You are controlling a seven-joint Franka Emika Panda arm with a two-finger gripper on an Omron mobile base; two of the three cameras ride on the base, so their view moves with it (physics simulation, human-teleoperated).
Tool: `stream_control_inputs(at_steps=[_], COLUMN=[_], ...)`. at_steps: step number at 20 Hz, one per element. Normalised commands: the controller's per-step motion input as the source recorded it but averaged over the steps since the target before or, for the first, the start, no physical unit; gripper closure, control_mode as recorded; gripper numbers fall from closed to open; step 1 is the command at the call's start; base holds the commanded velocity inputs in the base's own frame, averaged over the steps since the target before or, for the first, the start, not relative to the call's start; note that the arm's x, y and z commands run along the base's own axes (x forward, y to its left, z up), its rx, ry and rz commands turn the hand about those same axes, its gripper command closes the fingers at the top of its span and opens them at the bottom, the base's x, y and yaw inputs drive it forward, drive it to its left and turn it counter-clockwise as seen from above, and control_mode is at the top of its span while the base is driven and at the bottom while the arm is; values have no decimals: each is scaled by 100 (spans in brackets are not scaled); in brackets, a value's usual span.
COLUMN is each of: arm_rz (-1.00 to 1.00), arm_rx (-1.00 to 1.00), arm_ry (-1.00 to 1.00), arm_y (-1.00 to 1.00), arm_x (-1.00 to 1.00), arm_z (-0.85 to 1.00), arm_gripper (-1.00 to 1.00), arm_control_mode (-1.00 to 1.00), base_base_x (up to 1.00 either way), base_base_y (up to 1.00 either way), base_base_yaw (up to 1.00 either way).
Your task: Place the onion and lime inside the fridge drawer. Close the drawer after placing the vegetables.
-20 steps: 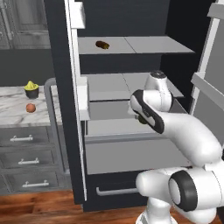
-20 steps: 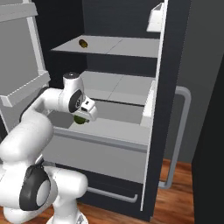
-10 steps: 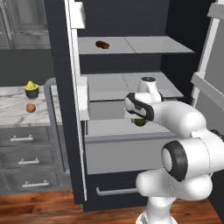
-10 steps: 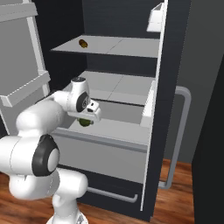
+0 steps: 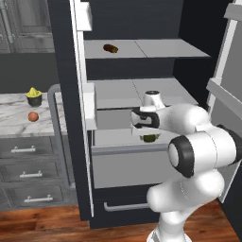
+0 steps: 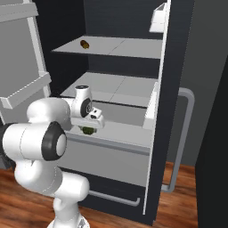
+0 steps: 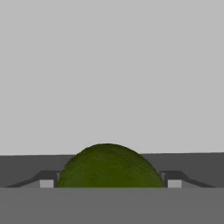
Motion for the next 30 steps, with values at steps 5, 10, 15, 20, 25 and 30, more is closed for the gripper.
stream_control_inputs(at_steps=[5,10,15,20,25,30], arm_rz=[2,3,3,3,4,4], arm_rx=[-1,0,0,0,0,0], arm_ry=[16,2,0,0,0,0], arm_y=[0,0,0,0,0,0], arm_x=[2,-2,-2,0,-5,-20], arm_z=[-42,-8,-23,-21,-24,-33], arm_gripper=[100,100,100,100,100,100], arm_control_mode=[-100,-100,-100,-100,-100,-100], base_base_x=[0,0,0,0,0,0], base_base_y=[0,0,0,0,0,0], base_base_yaw=[0,0,0,0,0,0])
